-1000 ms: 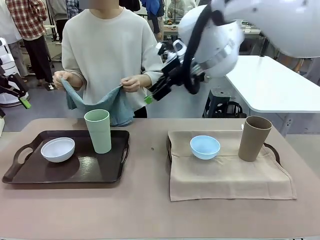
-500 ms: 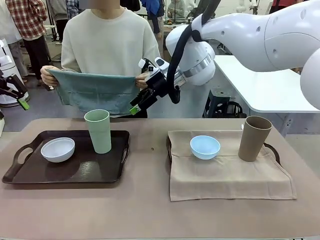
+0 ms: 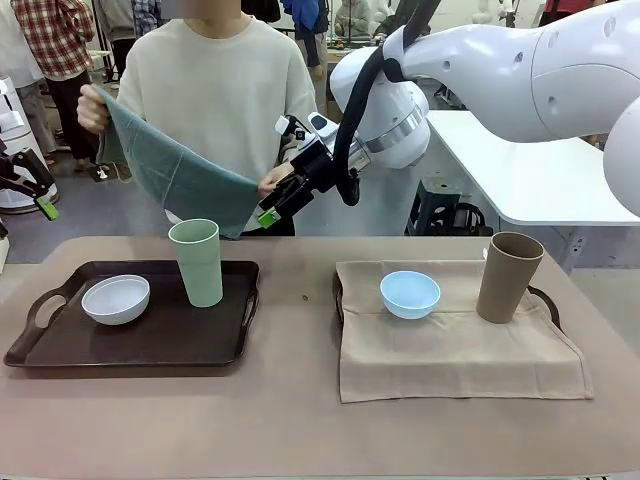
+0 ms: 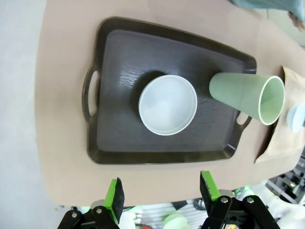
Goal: Set up a tray with a mat and arrange the tableware.
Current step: Pick up the Picnic Bowl and Reusable plastic cup from the Handle tray in front of the human's position and hold them in the air.
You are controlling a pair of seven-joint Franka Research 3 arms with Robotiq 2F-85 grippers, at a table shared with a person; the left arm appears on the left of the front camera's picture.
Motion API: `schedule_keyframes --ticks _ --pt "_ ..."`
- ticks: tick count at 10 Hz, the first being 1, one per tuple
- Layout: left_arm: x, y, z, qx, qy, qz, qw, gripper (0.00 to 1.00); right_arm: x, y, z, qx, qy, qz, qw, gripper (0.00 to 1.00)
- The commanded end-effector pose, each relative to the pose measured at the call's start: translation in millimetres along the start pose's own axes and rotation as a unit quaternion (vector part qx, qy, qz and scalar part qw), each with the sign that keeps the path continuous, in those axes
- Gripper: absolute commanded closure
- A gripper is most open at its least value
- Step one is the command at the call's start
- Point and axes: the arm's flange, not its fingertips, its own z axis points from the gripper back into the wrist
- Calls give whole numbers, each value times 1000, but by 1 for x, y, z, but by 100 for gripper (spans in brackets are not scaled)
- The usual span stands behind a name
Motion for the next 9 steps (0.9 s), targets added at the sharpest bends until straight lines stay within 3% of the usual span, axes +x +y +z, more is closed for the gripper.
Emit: schedule_keyframes --ticks 1,4,9 --pt "2 -1 -12 53 -56 -22 997 16 -11 -8 -13 26 -9 70 997 0" --pt "-9 2 -45 132 -116 -139 975 16 -31 -17 -44 12 -16 84 996 0" --pt "7 5 -80 99 -92 -154 979 16 -49 -21 -90 -29 -33 49 998 0"
